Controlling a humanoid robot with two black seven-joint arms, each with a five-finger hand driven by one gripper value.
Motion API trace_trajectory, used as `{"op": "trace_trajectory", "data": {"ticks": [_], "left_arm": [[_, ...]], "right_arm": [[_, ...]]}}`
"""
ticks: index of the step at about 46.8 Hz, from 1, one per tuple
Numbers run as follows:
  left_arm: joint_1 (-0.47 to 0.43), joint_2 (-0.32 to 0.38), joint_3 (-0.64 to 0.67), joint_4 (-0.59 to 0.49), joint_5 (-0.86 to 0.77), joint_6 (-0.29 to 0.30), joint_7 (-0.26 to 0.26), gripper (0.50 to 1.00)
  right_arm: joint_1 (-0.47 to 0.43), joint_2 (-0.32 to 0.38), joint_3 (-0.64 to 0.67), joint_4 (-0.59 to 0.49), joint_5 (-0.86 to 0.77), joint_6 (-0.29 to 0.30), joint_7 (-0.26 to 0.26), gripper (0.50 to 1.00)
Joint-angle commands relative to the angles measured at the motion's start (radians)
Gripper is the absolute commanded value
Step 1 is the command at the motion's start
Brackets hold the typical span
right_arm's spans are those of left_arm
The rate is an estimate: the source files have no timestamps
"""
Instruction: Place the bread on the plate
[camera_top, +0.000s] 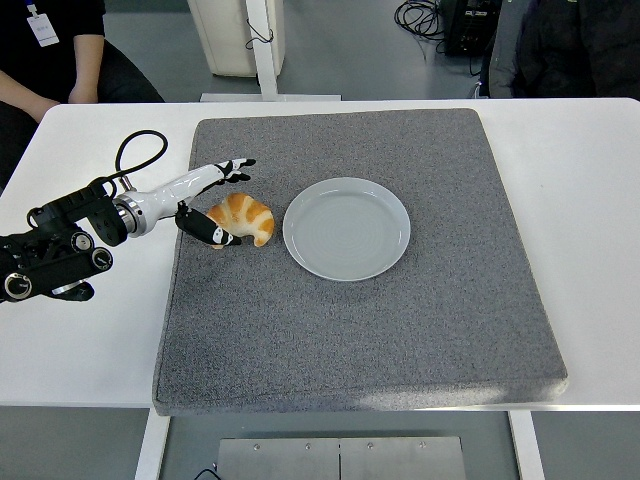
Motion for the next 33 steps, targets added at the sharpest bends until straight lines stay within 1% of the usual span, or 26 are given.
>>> {"op": "trace_trajectory", "data": {"ticks": [1, 13, 18, 22, 30, 33], "left_arm": [[0.005, -0.014, -0.002, 0.011, -0.002, 0.000, -0.005, 0.939], [0.011, -0.041, -0.002, 0.043, -0.002, 0.002, -0.015, 0.936], [0.013, -0.044, 0.000, 0.060, -0.003, 0.003, -0.018, 0.912], [0.017, -0.052, -0.002, 0.067, -0.003, 0.003, -0.018, 0.905], [0.022, -0.060, -0.002, 0.077, -0.003, 0.003, -0.020, 0.877], [0.023, -0.064, -0.002, 0.080, -0.003, 0.005, -0.020, 0.859]], "right_arm": [[0.000, 0.000, 0.000, 0.000, 0.000, 0.000, 0.000, 1.000], [-0.002, 0.000, 0.000, -0.001, 0.000, 0.000, 0.000, 1.000], [-0.002, 0.000, 0.000, -0.001, 0.000, 0.000, 0.000, 1.000], [-0.002, 0.000, 0.000, -0.001, 0.000, 0.000, 0.000, 1.000], [0.000, 0.000, 0.000, -0.001, 0.000, 0.000, 0.000, 1.000], [0.000, 0.000, 0.000, -0.001, 0.000, 0.000, 0.000, 1.000]]}}
